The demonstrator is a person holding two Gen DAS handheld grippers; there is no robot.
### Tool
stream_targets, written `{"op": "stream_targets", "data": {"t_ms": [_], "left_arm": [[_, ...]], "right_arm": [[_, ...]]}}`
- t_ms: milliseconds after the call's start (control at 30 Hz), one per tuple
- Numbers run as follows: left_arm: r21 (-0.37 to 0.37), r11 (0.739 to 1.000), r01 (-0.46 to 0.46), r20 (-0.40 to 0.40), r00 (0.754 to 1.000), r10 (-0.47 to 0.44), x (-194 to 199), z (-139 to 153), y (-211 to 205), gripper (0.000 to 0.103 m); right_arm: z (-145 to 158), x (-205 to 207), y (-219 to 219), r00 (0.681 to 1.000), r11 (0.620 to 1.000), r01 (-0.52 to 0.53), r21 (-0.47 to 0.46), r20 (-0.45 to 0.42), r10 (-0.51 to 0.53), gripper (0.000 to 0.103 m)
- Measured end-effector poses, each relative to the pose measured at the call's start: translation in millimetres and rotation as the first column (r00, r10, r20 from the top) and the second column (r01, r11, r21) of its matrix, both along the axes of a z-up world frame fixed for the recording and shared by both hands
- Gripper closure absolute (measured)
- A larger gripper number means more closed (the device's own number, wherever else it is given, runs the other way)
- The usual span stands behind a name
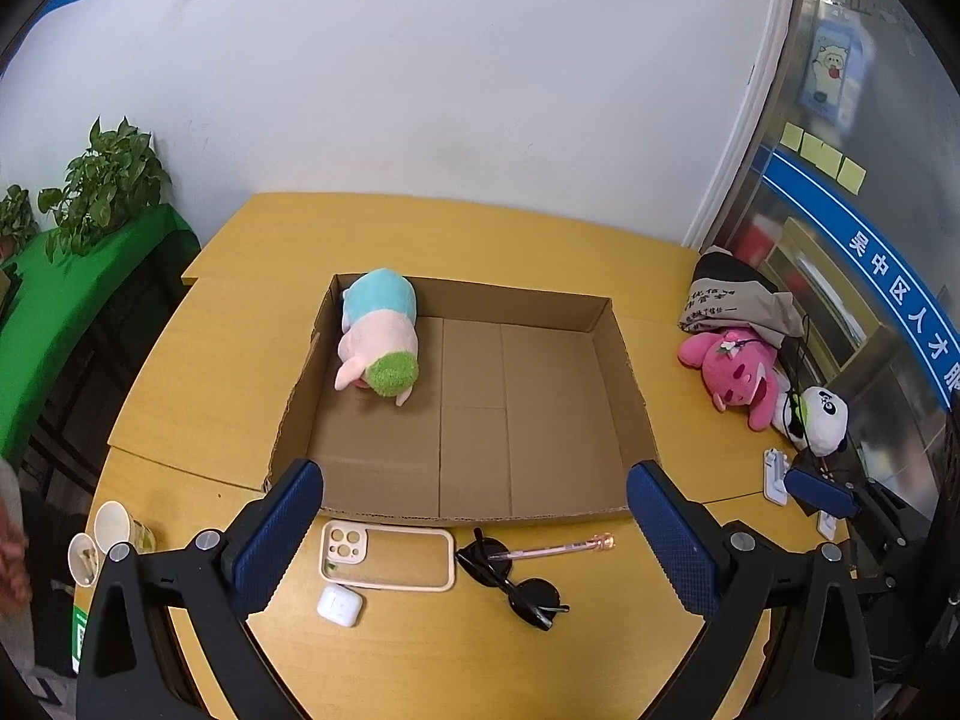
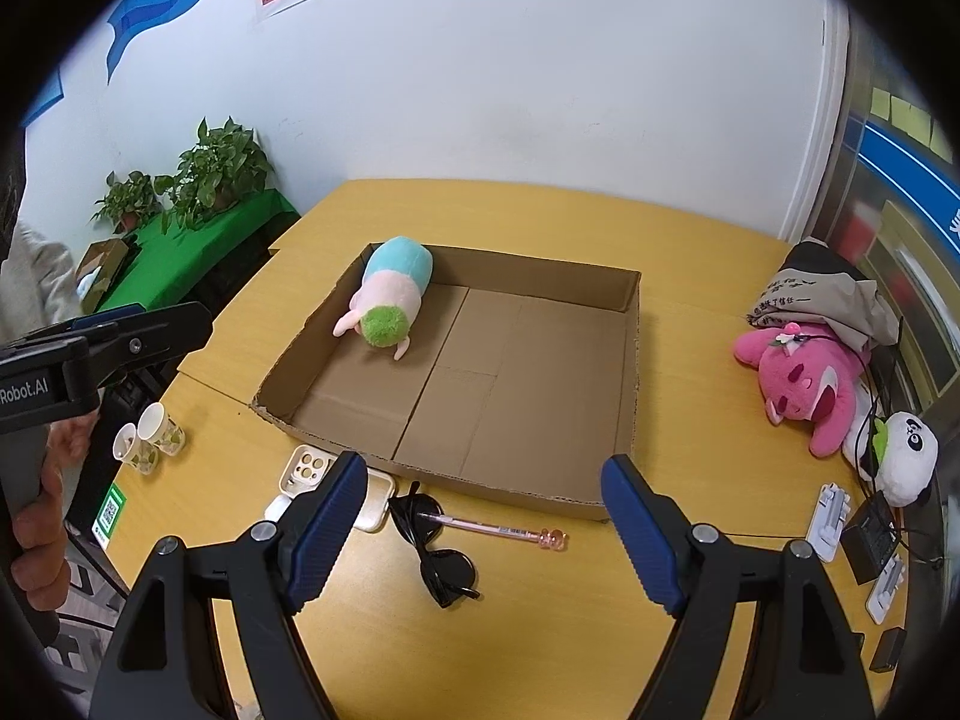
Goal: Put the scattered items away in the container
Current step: 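Withdraw the right tool from the box back toward the table items, then lower the right gripper toward the white phone case beside the box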
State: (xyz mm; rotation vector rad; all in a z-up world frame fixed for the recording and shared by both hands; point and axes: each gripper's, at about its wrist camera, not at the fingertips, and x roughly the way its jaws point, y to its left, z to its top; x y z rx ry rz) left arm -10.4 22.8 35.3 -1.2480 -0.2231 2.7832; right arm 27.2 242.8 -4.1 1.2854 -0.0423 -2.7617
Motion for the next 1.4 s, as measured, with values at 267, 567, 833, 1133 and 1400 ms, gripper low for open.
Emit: {"op": "stream_targets", "data": {"t_ms": [267, 567, 833, 1133, 1400], "left_arm": [[-0.012, 1.0, 0.008, 0.003, 1.0, -0.008, 2, -3, 2, 0.0], [-0.028, 1.0, 0.011, 0.004, 1.0, -0.011, 5, -2, 7, 0.0], [-0.028, 1.0, 0.0, 0.042, 0.999, 0.001, 7, -14, -4, 0.0], [0.001, 1.0, -0.012, 0.074, 0.997, 0.012, 2, -27, -35, 0.0], [0.003, 1.0, -0.008, 0.144, 0.99, 0.008, -15, -65, -73, 0.0]], "right_arm": [[0, 4, 2, 1.0, 1.0, 0.009, 0.001, 0.003, -0.009, 0.022], [0, 6, 2, 1.0, 1.0, 0.003, 0.001, 0.006, -0.003, 0.022], [-8, 4, 1, 0.999, 1.0, 0.013, -0.01, 0.031, -0.013, 0.022], [-18, -7, -19, 0.999, 1.0, 0.01, -0.018, 0.048, -0.009, 0.022], [-40, -23, -45, 0.995, 0.999, -0.009, -0.038, 0.104, 0.012, 0.022]]}}
